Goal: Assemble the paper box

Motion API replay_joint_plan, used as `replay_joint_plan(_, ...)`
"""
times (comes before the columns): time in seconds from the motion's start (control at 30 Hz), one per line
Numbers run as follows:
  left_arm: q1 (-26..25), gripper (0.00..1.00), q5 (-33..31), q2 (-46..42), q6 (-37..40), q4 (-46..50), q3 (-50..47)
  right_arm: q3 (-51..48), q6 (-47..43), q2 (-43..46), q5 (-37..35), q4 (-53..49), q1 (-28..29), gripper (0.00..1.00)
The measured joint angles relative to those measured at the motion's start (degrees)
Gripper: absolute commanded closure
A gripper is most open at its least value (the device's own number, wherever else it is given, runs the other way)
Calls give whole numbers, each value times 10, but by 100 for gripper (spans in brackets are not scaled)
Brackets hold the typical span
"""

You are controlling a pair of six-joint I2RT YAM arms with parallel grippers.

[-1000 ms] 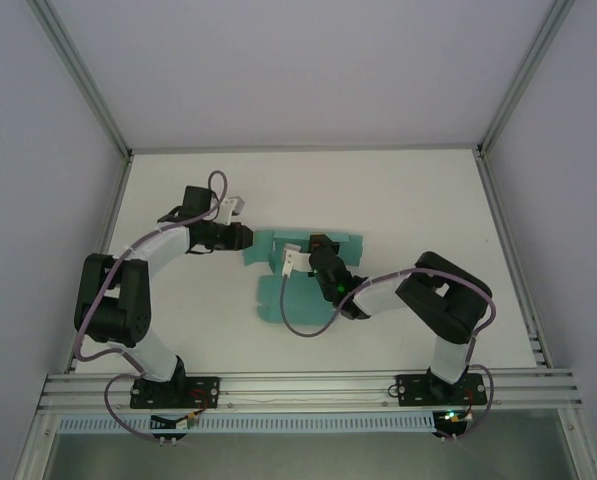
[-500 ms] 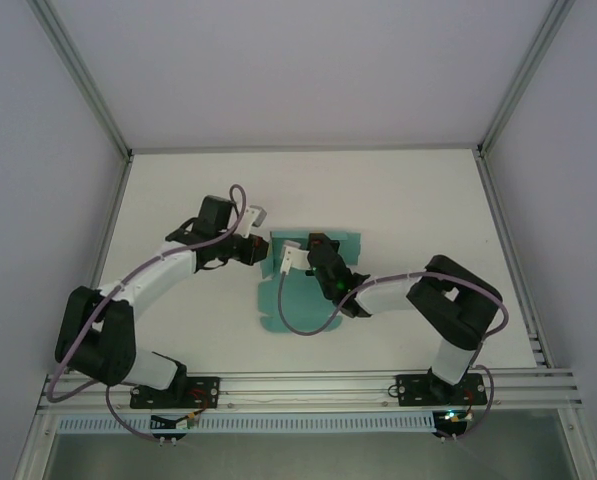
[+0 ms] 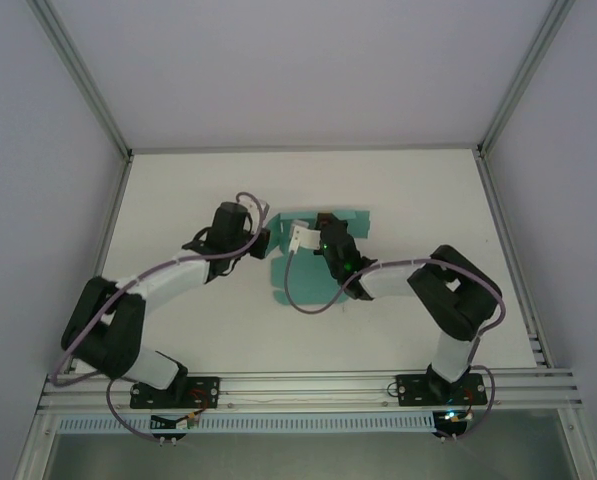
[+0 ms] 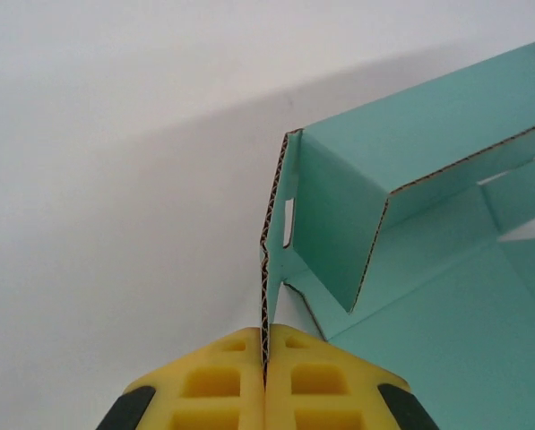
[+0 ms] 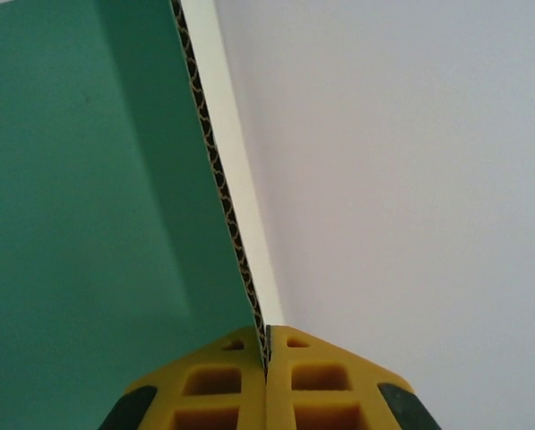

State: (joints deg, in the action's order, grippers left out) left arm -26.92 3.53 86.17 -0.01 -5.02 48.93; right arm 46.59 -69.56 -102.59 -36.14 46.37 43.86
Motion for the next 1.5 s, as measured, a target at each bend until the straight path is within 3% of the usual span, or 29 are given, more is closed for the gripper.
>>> replay_joint_plan(0.17, 0, 100, -13, 65, -9, -77, 16, 27, -33, -47, 17, 41, -28, 100)
replay_joint_plan(0.4, -11, 100, -25, 73, -28, -145, -30, 12, -67, -110, 17, 155, -29, 100)
replay_joint_plan(0.63, -34, 99, -39, 72, -32, -149, -31, -26, -57, -120, 6, 227, -29, 100)
replay_joint_plan(0.7, -36, 91, -36, 75, -34, -133, -19, -31, -53, -120, 1, 231, -29, 100)
replay_joint_plan(0.83, -45, 50, -35, 87, -53, -113, -7, -34, -48, -120, -5, 235, -29, 100)
replay_joint_plan(0.9, -46, 34, -35, 86, -65, -98, -13, -35, -48, -120, -5, 236, -29, 100)
replay_joint_plan(1.0, -44, 1, -38, 73, -84, -68, -17, -35, -46, -120, -5, 237, -30, 100)
replay_joint_plan(1.17, -25, 0, -66, 8, -114, -23, -16, -38, -44, -120, -5, 241, -30, 100)
replay_joint_plan(1.27, 12, 0, -94, -10, -144, 5, -1, -38, -44, -120, -4, 241, -30, 100)
replay_joint_plan(1.4, 73, 1, -131, 17, -192, 36, 25, -38, -37, -119, -4, 240, -30, 100)
replay_joint_plan(1.5, 97, 9, -130, 66, -202, 42, 41, -38, -30, -118, -4, 238, -30, 100)
